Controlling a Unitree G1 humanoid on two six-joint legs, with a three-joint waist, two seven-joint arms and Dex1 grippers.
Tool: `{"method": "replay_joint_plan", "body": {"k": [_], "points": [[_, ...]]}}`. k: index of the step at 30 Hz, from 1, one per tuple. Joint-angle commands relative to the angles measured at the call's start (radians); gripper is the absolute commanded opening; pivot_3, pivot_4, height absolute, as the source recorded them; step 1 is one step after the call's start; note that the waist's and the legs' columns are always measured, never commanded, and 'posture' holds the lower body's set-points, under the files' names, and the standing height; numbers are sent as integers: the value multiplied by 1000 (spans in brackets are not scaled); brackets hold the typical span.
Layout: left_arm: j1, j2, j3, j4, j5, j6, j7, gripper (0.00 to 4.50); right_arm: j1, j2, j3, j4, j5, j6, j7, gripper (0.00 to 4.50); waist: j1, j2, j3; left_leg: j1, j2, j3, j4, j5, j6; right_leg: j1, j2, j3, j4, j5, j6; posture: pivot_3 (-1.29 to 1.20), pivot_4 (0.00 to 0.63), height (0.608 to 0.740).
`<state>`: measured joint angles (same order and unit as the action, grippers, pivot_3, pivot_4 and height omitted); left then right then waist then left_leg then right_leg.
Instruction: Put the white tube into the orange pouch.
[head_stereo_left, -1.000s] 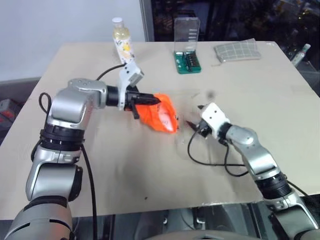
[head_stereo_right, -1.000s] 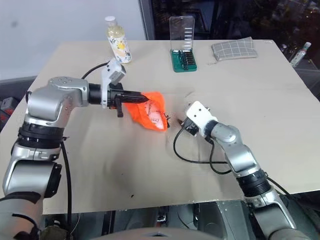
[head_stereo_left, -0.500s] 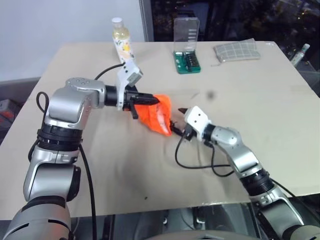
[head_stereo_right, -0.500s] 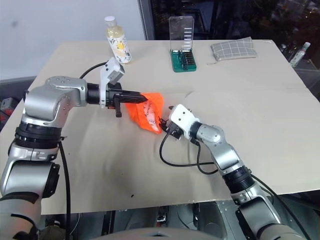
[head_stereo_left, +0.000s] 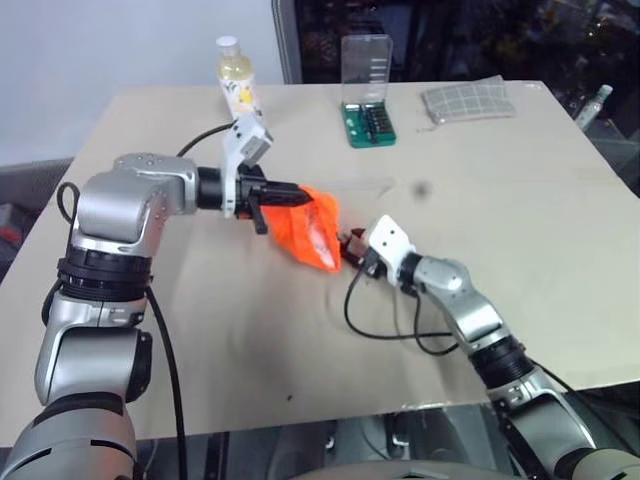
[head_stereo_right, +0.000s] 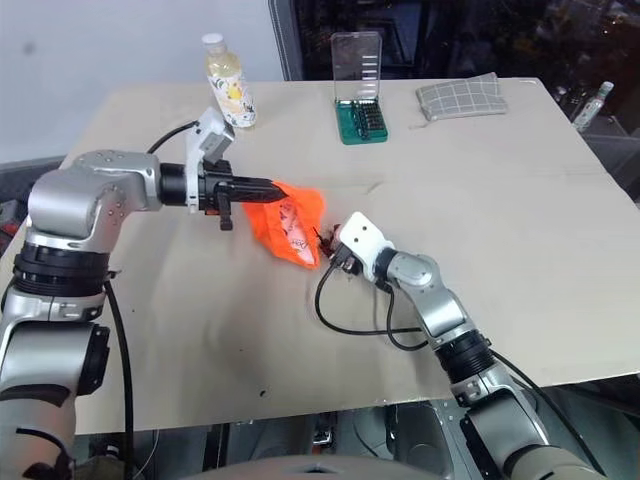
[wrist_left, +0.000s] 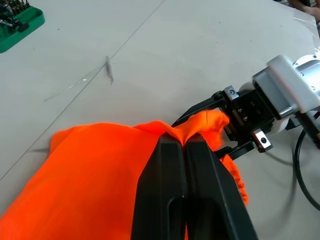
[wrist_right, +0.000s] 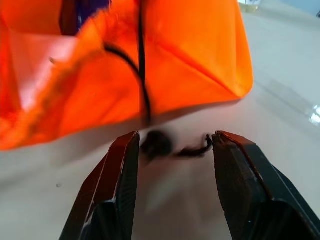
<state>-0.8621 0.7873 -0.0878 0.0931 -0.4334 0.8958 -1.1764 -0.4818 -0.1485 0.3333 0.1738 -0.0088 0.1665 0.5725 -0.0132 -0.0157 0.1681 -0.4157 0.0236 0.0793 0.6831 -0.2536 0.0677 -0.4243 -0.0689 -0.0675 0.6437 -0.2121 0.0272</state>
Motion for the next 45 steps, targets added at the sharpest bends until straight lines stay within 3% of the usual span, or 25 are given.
{"method": "replay_joint_plan", "body": {"k": [1, 6, 18, 23, 31, 34, 35, 38, 41, 45], "points": [[-34, 18, 30, -17, -18, -6, -9, 0, -24, 29, -20, 31, 15, -44, -5, 1812, -1, 0, 0, 0, 0, 0, 0, 0, 0, 0, 0, 0, 0, 0, 0, 0, 150, 740], [-20, 28, 35, -33, -27, 4, -10, 0, -40, 60, -61, 62, 43, -78, -22, 31, -1, 0, 0, 0, 0, 0, 0, 0, 0, 0, 0, 0, 0, 0, 0, 0, 150, 740], [49, 41, 66, -89, -90, 41, 2, 0, 6, 3, -202, -112, 40, -68, -131, 31, 0, 0, 0, 0, 0, 0, 0, 0, 0, 0, -1, 0, 0, 0, 0, 0, 150, 740], [79, -33, 77, -162, -148, 85, 61, 0, 40, -62, -267, -302, 30, 35, -188, 31, 4, 0, 0, -1, -1, -1, 0, 0, 0, -1, -2, 0, 0, 0, 0, 0, 150, 740], [99, -87, 95, -170, -213, 138, 103, 0, 38, -150, -303, -436, 41, 136, -173, 31, 0, 0, 0, 1, 0, 1, -1, 0, 0, -1, -1, 1, 2, 0, 0, 0, 150, 740], [99, -121, 133, -183, -279, 204, 133, 824, 16, -182, -319, -497, 59, 179, -162, 0, 1, 0, 0, 0, 0, 1, -1, 0, 0, -1, -1, 1, 2, 0, 0, 0, 150, 740], [102, -122, 139, -197, -295, 214, 137, 1455, 11, -192, -323, -516, 65, 193, -157, 0, 1, 0, 0, 0, 0, 1, 0, 0, 0, -1, -1, 1, 2, 0, 0, 0, 150, 740], [66, -140, 181, -197, -384, 309, 156, 2781, -9, -217, -332, -579, 89, 233, -143, 0, 2, 0, 0, 0, 0, 1, 0, 0, 0, -1, -1, 2, 2, 0, 0, 0, 150, 740], [27, -166, 153, -191, -391, 306, 169, 2781, -28, -236, -337, -629, 115, 273, -130, 0, 4, 0, 0, 0, 0, 0, 0, 0, 0, -1, -1, 1, 1, 0, 0, 0, 150, 740], [-63, -307, 72, -81, -281, 178, 258, 2781, -47, -259, -335, -684, 147, 325, -116, 0, 17, 0, 0, 1, -1, 0, 0, 0, 0, 1, -2, 1, 1, 0, 0, 0, 150, 740]]}}
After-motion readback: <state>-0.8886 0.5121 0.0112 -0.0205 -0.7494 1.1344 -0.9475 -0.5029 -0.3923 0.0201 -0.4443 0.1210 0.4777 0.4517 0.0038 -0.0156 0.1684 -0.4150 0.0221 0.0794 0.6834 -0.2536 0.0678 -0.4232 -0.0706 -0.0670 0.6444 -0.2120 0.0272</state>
